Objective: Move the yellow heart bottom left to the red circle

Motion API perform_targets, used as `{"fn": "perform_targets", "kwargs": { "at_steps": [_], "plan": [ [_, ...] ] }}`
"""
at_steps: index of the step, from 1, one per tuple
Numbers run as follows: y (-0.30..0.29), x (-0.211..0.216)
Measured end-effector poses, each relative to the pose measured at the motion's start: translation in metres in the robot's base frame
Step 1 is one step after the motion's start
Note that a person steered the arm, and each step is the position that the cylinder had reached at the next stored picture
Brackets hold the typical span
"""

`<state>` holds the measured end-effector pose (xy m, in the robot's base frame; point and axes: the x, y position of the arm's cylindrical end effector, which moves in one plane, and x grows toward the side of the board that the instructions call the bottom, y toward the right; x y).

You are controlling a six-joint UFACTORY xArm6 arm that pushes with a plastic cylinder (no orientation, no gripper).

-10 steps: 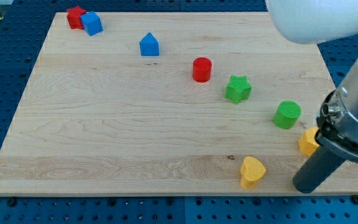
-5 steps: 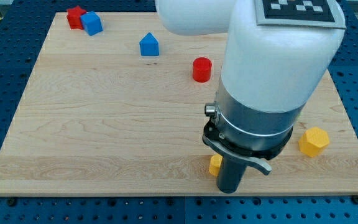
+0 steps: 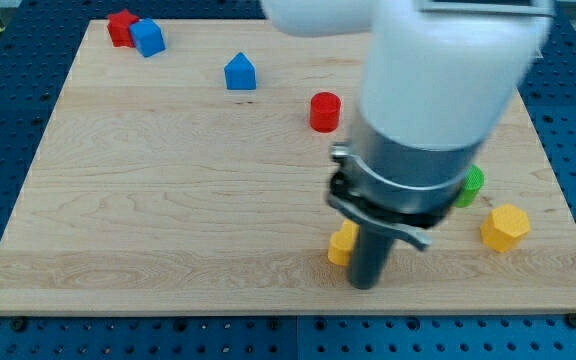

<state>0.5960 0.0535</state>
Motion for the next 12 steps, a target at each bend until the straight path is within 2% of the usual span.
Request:
{"fn": "perform_targets", "kwargs": {
  "at_steps": [5, 7, 9, 11, 12],
  "plan": [
    [0.001, -0.020],
    [-0.007, -0.046],
    [0.028, -0.052],
    [-0.022, -0.070],
    [-0.028, -0.079]
  ]
}}
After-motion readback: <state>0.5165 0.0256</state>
